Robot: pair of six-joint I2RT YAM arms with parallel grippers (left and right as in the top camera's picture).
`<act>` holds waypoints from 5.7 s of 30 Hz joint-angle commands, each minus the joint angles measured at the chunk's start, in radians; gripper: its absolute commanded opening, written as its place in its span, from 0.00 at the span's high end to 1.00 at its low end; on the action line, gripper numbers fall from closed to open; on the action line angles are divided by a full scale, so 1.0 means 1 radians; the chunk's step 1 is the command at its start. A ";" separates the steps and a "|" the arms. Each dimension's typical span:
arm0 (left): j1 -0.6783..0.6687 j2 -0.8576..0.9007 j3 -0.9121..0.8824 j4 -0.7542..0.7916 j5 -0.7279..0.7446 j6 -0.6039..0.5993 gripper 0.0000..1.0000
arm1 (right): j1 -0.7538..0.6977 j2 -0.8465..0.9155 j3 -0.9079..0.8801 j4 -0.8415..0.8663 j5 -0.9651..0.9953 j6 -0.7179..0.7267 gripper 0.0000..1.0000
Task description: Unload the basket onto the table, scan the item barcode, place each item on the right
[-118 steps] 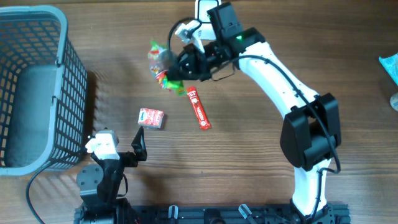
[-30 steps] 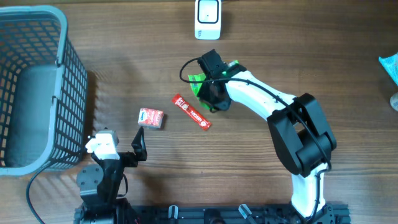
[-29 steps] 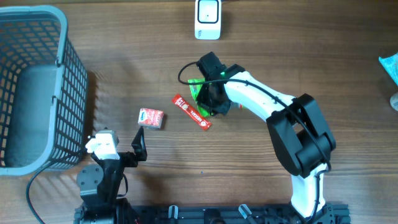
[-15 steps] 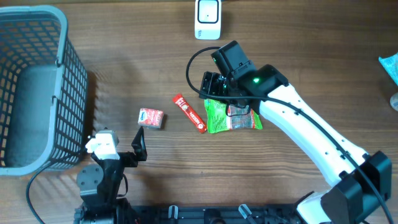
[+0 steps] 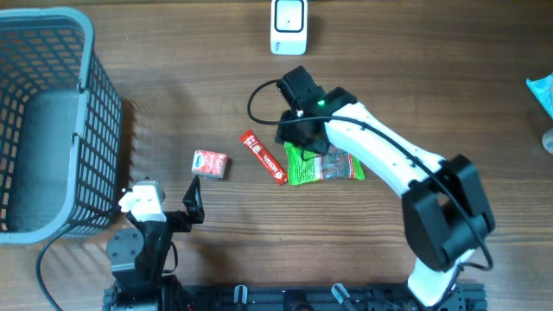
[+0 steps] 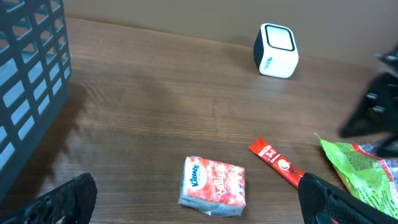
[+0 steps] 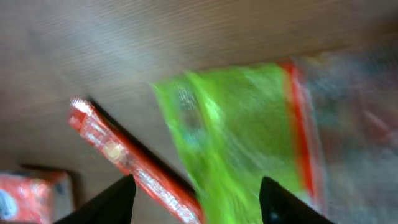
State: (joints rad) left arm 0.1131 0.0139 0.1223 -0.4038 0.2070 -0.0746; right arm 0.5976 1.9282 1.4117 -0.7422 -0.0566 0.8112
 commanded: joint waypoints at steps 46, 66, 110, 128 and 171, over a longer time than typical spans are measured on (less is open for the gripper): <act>0.000 -0.006 -0.003 0.003 0.002 -0.012 0.00 | 0.025 -1.021 -0.969 0.407 0.101 0.666 0.00; 0.000 -0.006 -0.003 0.003 0.002 -0.012 0.00 | -0.117 -0.329 -0.971 0.879 -0.163 0.812 0.00; 0.000 -0.006 -0.003 0.003 0.002 -0.012 0.00 | -0.310 -1.038 -0.946 0.498 -0.172 -0.259 0.96; 0.000 -0.006 -0.003 0.003 0.002 -0.012 0.00 | -0.310 -0.510 -0.842 0.439 -0.271 -0.233 0.00; 0.000 -0.006 -0.003 0.003 0.002 -0.012 0.00 | -0.172 -0.227 -0.200 0.209 -0.455 -0.446 0.96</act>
State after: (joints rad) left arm 0.1131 0.0139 0.1223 -0.4042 0.2070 -0.0776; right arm 0.4240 1.7107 1.2003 -0.5312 -0.4397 0.3897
